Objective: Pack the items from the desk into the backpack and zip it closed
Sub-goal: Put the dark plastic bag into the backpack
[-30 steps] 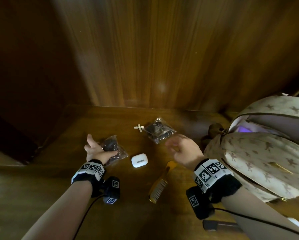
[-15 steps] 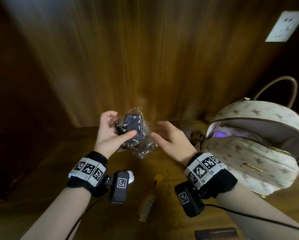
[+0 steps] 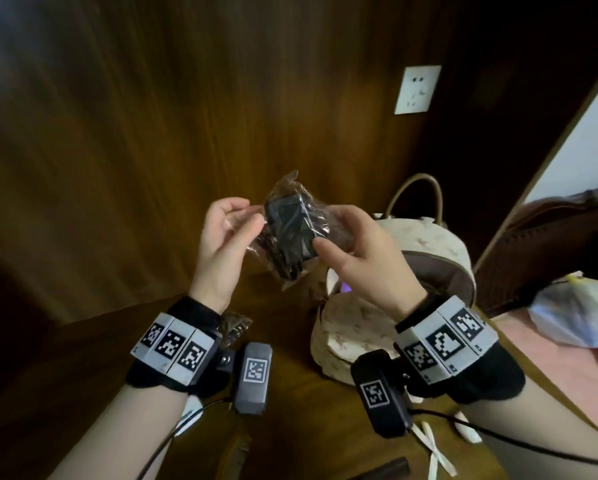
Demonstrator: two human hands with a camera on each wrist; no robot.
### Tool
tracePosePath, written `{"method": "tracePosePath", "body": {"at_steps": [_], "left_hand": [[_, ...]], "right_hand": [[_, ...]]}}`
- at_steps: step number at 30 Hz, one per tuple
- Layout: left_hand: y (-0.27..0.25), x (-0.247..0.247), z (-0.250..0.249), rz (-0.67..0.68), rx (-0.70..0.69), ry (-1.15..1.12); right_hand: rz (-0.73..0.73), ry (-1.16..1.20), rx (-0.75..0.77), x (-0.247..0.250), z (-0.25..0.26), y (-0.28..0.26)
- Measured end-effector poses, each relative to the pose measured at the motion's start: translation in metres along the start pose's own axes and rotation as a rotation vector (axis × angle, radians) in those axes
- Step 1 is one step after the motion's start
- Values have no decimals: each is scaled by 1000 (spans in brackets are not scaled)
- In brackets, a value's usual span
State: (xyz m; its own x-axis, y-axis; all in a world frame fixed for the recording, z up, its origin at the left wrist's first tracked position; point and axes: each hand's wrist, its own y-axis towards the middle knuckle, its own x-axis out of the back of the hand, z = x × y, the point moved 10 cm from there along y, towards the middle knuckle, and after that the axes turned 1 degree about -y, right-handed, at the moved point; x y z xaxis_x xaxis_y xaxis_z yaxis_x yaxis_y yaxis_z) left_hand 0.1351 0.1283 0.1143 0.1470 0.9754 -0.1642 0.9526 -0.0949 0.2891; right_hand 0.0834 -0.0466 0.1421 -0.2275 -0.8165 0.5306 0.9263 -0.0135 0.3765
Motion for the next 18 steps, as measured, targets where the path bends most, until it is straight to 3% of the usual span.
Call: {"method": "tracePosePath", "body": {"at_steps": [10,18], "left_hand": [[16,-118,-1,283,-63,189],[6,-148,47,397,93,113]], "right_hand": [[-290,57,-69,122,-45,-11],[-436,226,-144,136,-87,-49]]}}
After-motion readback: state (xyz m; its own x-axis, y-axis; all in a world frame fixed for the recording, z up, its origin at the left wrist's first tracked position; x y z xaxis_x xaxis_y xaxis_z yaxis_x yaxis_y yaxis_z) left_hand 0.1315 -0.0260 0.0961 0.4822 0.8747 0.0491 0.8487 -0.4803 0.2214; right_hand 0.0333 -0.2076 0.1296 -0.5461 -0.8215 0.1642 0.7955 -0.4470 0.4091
